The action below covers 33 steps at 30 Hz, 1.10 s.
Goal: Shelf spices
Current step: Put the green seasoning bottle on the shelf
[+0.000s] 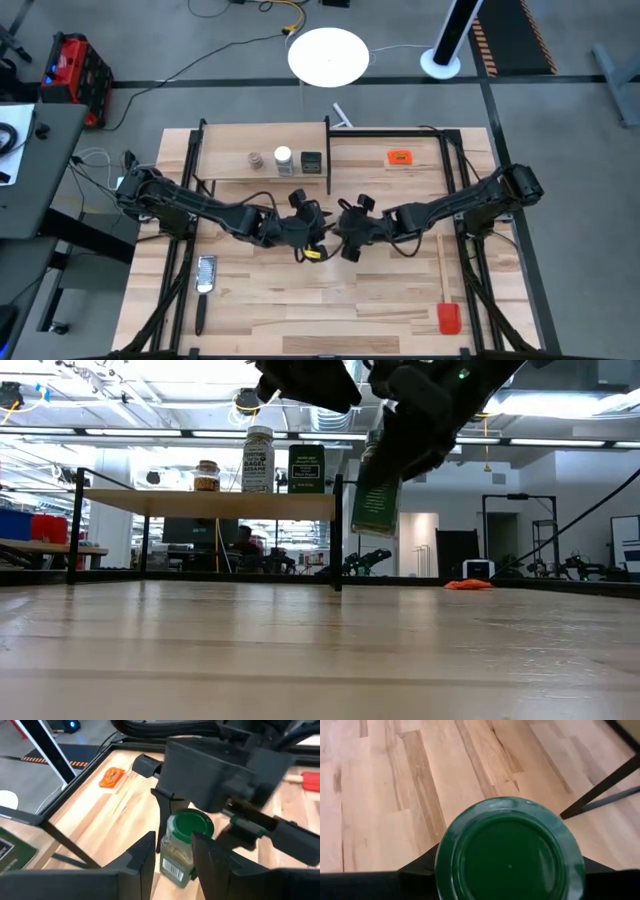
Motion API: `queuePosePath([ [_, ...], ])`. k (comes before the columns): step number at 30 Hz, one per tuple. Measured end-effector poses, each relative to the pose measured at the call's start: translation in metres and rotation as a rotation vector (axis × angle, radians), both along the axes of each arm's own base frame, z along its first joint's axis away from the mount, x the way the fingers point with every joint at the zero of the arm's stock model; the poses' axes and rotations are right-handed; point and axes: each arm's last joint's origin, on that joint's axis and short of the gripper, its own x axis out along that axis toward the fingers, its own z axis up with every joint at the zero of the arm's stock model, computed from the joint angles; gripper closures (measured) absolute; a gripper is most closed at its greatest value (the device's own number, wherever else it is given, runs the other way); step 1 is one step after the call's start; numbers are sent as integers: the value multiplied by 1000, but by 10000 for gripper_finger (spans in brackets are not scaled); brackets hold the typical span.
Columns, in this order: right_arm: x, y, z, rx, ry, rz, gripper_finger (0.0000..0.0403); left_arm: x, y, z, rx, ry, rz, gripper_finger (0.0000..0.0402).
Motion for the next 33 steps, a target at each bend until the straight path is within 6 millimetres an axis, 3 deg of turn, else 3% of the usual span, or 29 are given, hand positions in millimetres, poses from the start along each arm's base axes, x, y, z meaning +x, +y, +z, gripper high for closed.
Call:
queuePosePath([
  [16, 20, -3, -52, 13, 108, 6, 198, -3, 5, -4, -9, 46, 29, 286],
  [18, 21, -3, -55, 11, 114, 7, 175, -3, 5, -4, -17, 44, 35, 286],
  [21, 22, -5, -55, 15, 107, -8, 112, -3, 6, -4, -28, 37, 45, 286],
  [24, 23, -7, -55, 17, 101, -18, 74, -3, 6, -5, -37, 45, 54, 286],
  [33, 29, 1, -37, 6, 128, 7, 83, -3, 11, -8, -58, 57, 86, 286],
])
